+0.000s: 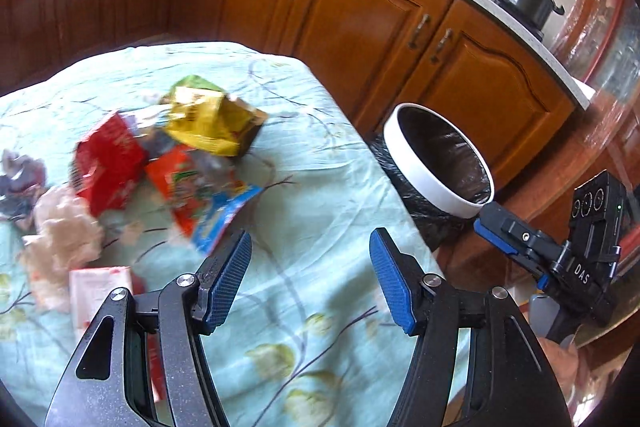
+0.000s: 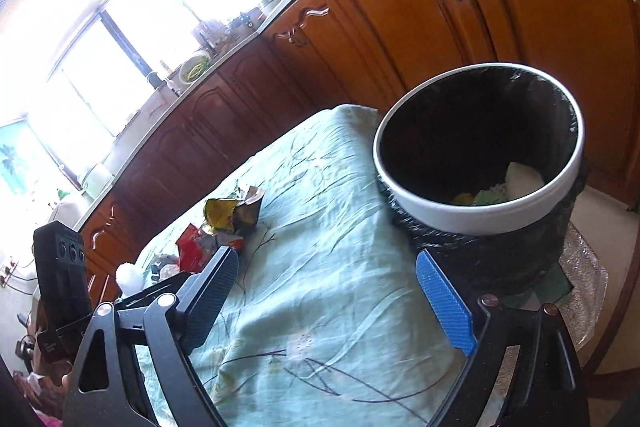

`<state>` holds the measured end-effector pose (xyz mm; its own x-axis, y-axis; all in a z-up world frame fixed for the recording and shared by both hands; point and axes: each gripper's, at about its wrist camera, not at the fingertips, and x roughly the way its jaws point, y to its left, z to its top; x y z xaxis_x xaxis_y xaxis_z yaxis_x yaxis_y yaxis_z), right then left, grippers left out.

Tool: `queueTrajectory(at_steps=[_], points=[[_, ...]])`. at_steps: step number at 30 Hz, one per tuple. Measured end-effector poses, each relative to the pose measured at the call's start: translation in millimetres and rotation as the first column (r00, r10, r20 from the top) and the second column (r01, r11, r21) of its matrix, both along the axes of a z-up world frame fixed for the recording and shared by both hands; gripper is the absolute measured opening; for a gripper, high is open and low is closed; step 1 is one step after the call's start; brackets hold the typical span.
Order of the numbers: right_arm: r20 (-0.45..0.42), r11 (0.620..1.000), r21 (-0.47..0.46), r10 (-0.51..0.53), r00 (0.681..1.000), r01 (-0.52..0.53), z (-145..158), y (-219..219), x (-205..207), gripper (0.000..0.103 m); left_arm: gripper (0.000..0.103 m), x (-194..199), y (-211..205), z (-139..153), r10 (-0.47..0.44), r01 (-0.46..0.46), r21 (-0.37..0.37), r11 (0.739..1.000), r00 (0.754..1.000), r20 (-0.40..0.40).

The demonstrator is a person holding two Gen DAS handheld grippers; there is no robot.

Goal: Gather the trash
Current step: 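Move both tools back over the table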

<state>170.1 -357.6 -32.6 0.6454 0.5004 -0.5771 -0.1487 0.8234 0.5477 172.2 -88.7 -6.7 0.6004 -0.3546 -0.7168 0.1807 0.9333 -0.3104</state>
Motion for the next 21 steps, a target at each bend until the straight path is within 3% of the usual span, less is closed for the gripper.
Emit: queueTrajectory(at_steps=[9, 18, 21], points=[[-0.005, 0.992, -0.031, 0.119, 0.993, -0.119, -3.4, 58.6, -9.9, 0.092, 0.062, -26.1, 62.3, 0.6, 0.117, -0.117, 0.000, 0.993, 0.993, 0.018], [-0.024, 0.973, -0.059, 0.221, 0.975, -0.222, -5.7, 108.8, -4.1, 0.091, 0.062, -27.6, 116.2, -2.9, 0.226, -0.226, 0.006, 0.974, 0.974, 0.021], [-0.043, 0.966, -0.069, 0.247, 0.968, -0.250, -10.5, 122.8, 4.7, 0.083, 0.062, -20.1, 127.3, -7.6, 0.249, -0.249, 0.031, 0.968, 0.968, 0.009]])
